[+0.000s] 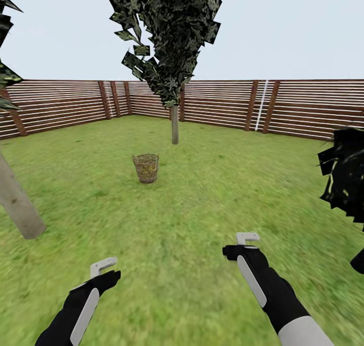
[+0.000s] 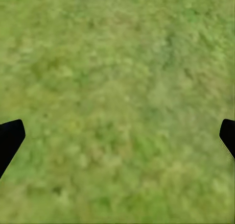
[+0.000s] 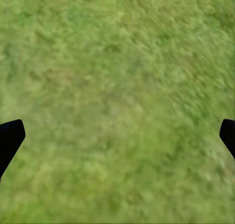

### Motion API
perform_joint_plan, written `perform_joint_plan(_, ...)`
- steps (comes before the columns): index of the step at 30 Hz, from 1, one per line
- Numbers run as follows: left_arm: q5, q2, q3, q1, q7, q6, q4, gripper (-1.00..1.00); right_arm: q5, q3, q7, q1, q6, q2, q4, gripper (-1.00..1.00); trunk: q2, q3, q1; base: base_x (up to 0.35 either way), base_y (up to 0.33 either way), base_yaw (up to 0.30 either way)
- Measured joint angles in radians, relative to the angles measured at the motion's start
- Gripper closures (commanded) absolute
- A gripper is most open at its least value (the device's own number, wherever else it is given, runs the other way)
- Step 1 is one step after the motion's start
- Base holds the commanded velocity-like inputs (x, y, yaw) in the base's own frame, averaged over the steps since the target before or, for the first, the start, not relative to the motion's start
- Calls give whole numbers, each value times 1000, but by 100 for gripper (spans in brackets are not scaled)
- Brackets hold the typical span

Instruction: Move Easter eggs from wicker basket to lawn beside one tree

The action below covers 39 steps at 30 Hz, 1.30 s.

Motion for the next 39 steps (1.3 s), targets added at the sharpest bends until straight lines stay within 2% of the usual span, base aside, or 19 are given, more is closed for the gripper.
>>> perform_joint_plan(39, 0, -7, -2, 0, 0, 0, -2, -100, 0, 0, 0, 0, 0, 0, 2, -100, 0, 0, 0, 328, 0, 0)
